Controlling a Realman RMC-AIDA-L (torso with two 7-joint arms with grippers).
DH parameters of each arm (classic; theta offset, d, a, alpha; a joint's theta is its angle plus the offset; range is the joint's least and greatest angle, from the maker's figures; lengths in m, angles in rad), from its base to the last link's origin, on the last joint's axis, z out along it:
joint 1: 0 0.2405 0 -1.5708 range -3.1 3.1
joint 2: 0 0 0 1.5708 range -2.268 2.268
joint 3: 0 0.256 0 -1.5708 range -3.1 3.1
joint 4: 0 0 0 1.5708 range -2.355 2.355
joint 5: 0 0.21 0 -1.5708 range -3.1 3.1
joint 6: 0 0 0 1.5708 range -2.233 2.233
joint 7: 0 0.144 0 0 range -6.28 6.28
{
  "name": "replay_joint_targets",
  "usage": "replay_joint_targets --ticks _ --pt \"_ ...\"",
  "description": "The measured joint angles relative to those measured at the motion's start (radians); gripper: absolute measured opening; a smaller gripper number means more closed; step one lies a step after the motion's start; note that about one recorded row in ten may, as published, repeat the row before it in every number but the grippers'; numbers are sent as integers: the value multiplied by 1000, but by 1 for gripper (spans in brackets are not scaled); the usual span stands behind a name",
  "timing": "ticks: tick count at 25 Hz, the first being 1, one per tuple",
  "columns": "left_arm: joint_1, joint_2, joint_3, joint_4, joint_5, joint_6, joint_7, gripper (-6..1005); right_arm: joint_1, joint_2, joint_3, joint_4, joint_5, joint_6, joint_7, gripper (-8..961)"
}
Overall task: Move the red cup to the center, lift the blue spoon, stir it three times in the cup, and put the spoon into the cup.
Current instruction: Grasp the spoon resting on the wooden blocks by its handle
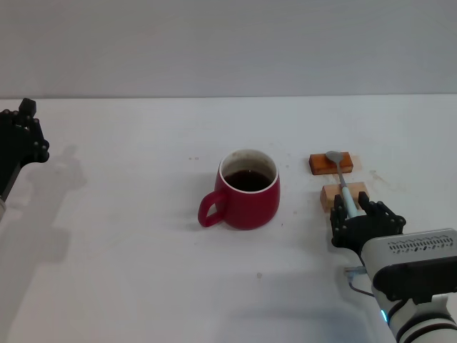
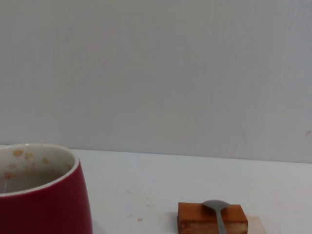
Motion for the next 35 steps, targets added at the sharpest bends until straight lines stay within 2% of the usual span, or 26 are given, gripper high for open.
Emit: replay_joint_targets --ticks 7,35 --pt "0 -3 0 0 0 1 0 1 -2 0 -1 -3 11 9 0 370" --pt "-1 -9 -6 11 0 5 0 0 14 0 -10 -5 20 11 -5 331"
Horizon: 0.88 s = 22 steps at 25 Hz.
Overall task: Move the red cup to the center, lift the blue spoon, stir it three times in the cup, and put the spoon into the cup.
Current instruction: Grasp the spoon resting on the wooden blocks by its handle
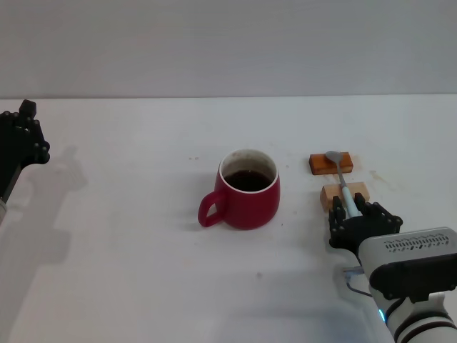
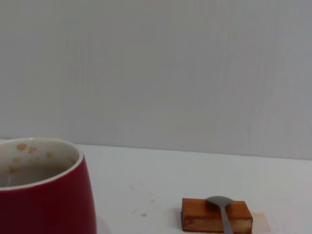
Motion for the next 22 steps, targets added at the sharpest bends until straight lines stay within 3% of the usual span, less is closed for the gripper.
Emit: replay_joint_targets --ticks 13,22 --pt "2 1 4 0 0 1 0 0 -8 0 -6 5 2 -2 -1 255" --pt "5 2 6 0 0 3 0 0 -19 -2 -8 10 -2 -14 -2 257"
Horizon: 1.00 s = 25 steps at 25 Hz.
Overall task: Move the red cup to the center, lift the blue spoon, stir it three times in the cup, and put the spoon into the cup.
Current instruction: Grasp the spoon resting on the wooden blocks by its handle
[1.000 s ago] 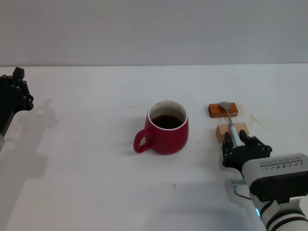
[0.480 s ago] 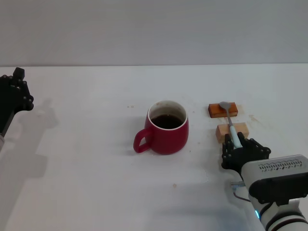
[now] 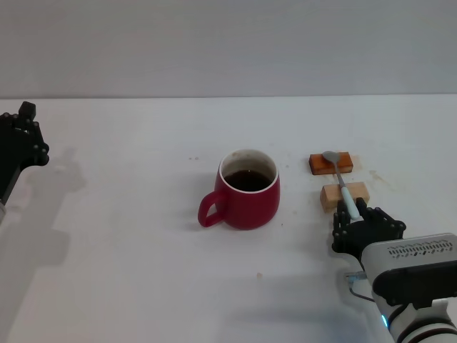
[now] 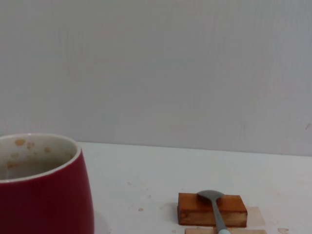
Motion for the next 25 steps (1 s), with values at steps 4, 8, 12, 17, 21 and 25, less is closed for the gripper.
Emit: replay_joint_targets --ticks 4,8,12,17,21,25 --pt "1 0 0 0 0 0 0 0 -1 0 0 0 -1 -1 0 258" --pt "3 0 0 0 0 1 0 0 -1 0 0 0 -1 -1 0 258" --pt "4 -1 0 0 0 1 0 0 -1 0 0 0 -1 -2 -1 258" --pt "6 -3 0 0 0 2 0 0 0 0 0 -1 -1 -2 -2 258" --pt "8 -3 0 0 0 2 0 0 4 -1 0 -3 -1 -2 -2 259" --pt "9 -5 0 0 0 4 0 0 8 -3 0 -5 -1 2 -2 259"
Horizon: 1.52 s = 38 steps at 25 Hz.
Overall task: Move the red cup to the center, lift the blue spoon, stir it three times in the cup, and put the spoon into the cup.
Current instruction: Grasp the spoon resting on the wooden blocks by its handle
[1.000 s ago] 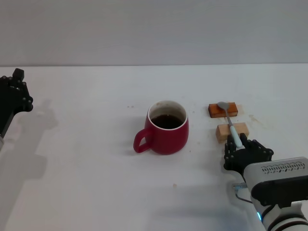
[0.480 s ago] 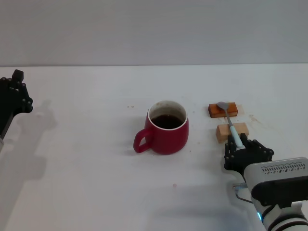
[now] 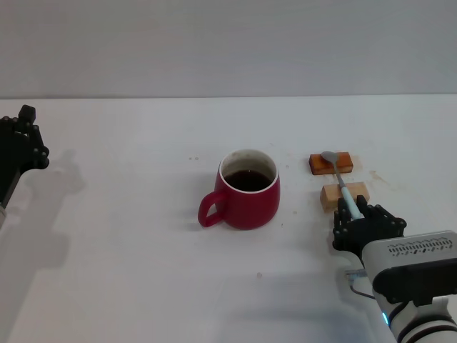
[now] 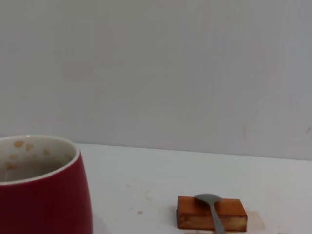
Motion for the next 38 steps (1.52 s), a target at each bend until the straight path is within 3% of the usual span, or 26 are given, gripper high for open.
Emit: replay_joint_targets --ticks 25,38 --pt "0 0 0 0 0 0 0 0 8 0 3 -8 0 6 0 259" --pt "3 0 0 0 0 0 0 0 9 1 0 -10 2 7 0 204"
